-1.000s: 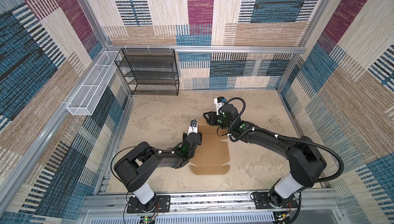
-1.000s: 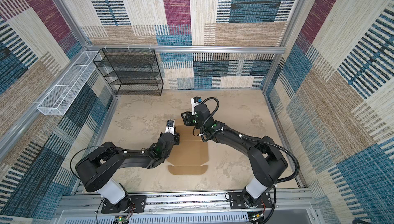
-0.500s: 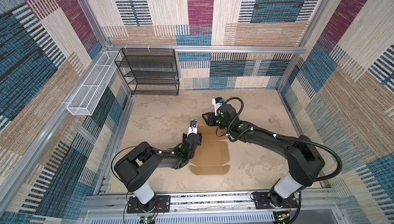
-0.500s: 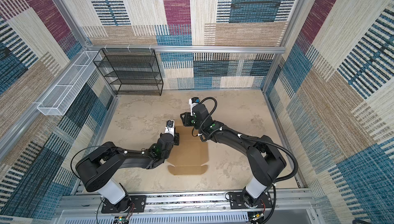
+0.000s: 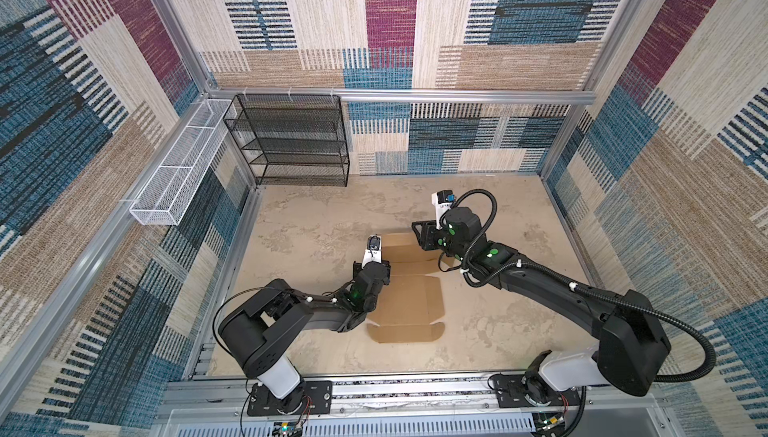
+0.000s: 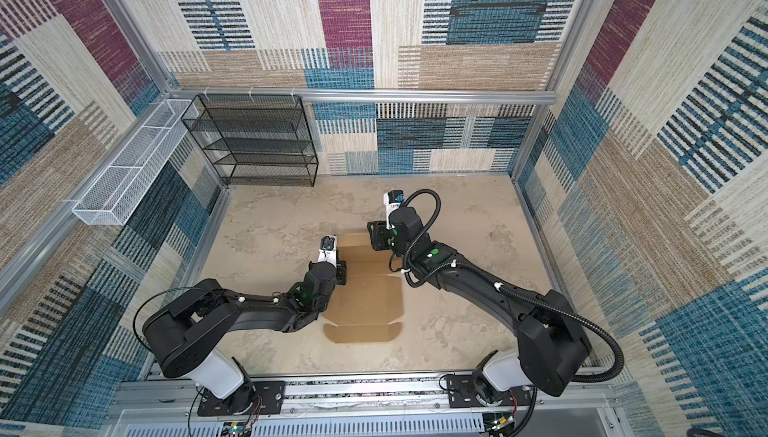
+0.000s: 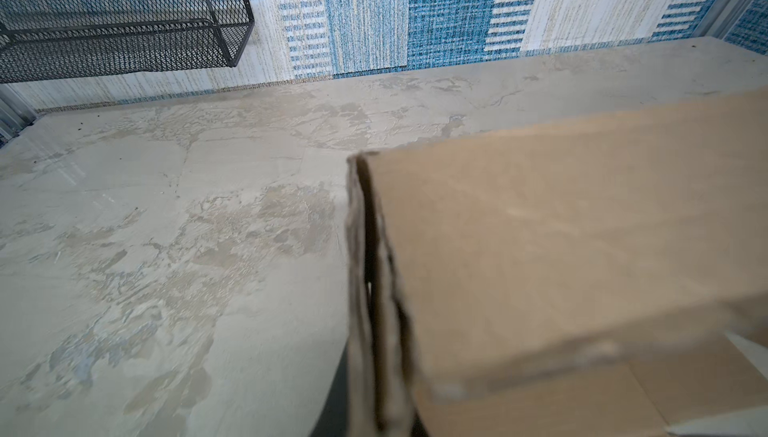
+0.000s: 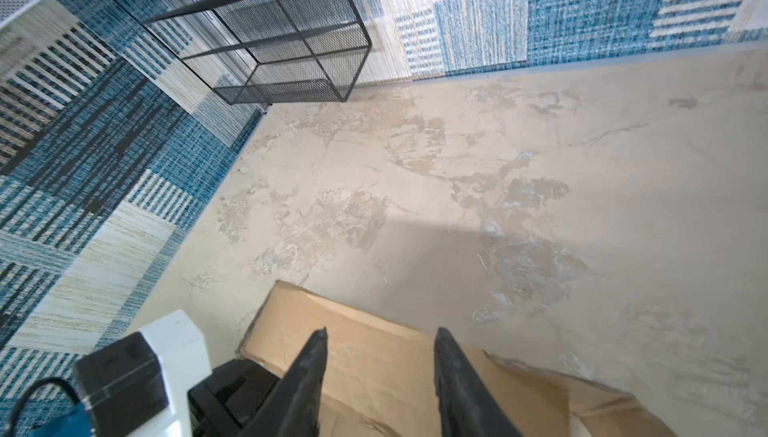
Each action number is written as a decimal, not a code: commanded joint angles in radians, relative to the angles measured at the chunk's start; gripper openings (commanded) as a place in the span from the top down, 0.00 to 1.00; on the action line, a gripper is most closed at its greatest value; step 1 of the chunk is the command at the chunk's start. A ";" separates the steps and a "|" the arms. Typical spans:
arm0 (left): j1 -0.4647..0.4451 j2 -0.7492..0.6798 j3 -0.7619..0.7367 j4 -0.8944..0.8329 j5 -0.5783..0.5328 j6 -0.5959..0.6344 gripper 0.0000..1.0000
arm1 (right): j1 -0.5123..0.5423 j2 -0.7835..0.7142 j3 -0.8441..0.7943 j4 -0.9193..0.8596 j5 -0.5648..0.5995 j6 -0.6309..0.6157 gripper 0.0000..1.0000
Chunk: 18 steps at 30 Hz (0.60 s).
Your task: Fold the paper box
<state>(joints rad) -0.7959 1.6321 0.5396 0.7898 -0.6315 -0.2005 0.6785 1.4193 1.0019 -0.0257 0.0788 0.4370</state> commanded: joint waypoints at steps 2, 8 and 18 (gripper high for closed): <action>0.001 0.004 0.000 -0.021 -0.015 0.019 0.86 | 0.000 0.011 0.004 0.021 0.004 0.011 0.56; 0.000 0.011 0.004 -0.021 -0.013 0.019 0.79 | 0.000 0.038 0.035 0.023 -0.018 0.006 0.56; 0.000 0.016 0.003 -0.021 -0.015 0.006 0.79 | 0.000 -0.002 0.008 -0.026 0.019 0.013 0.51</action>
<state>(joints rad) -0.7963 1.6489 0.5404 0.7799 -0.6319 -0.2005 0.6785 1.4403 1.0237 -0.0334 0.0719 0.4446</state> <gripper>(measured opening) 0.225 0.487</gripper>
